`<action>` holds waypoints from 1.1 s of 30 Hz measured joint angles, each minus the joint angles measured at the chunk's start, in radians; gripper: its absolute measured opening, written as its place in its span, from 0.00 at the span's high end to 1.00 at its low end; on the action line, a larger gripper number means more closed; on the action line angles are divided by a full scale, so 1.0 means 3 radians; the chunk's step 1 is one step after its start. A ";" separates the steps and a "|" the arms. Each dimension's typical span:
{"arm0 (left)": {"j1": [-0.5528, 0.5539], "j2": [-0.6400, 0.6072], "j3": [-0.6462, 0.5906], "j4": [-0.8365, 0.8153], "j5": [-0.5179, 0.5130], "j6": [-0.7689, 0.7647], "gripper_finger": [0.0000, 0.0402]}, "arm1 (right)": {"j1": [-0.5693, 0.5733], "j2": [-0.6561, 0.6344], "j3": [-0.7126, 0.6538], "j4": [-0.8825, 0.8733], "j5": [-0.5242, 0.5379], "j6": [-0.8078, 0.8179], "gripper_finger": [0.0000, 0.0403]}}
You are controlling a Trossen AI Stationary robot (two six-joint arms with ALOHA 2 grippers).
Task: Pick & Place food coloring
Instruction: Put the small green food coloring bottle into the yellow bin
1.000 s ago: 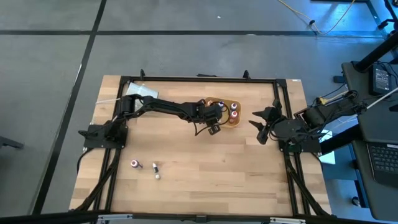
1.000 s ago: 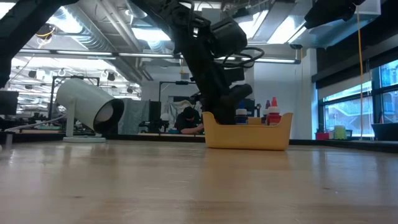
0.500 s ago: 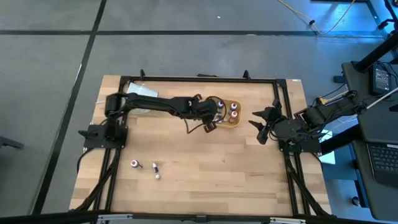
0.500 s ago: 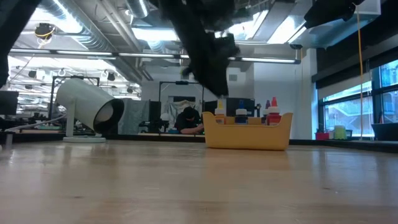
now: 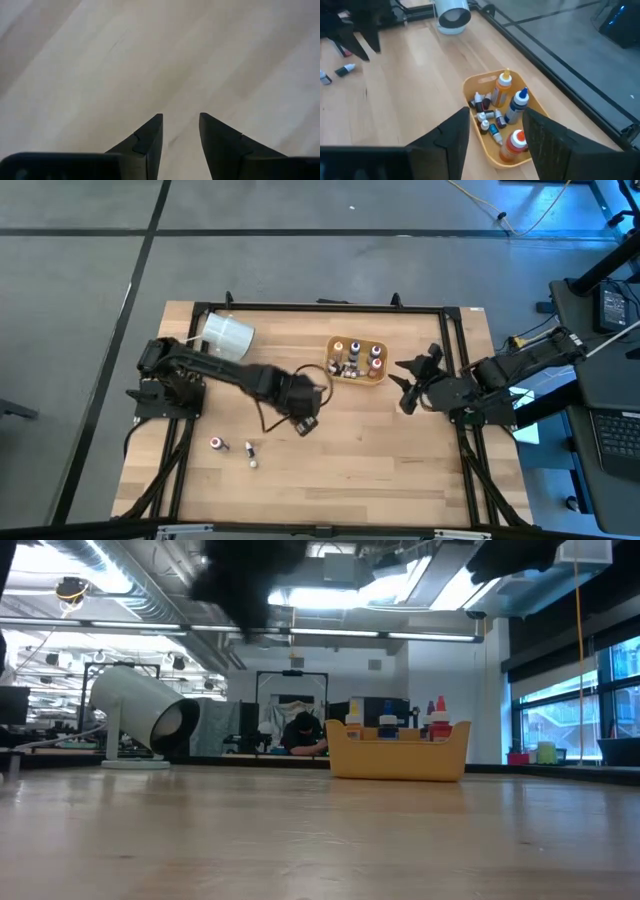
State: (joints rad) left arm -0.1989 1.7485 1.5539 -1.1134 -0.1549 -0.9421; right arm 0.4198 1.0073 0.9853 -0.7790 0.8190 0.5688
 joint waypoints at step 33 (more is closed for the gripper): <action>-0.1148 -0.0014 -0.1244 -0.0014 0.0059 -0.3630 0.48 | -0.0412 0.0526 -0.0001 0.1351 -0.0381 -0.0967 0.54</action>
State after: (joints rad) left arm -0.5433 1.7443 1.1809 -1.1175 -0.1372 -2.0311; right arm 0.2962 1.1652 0.9852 -0.3737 0.7048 0.2787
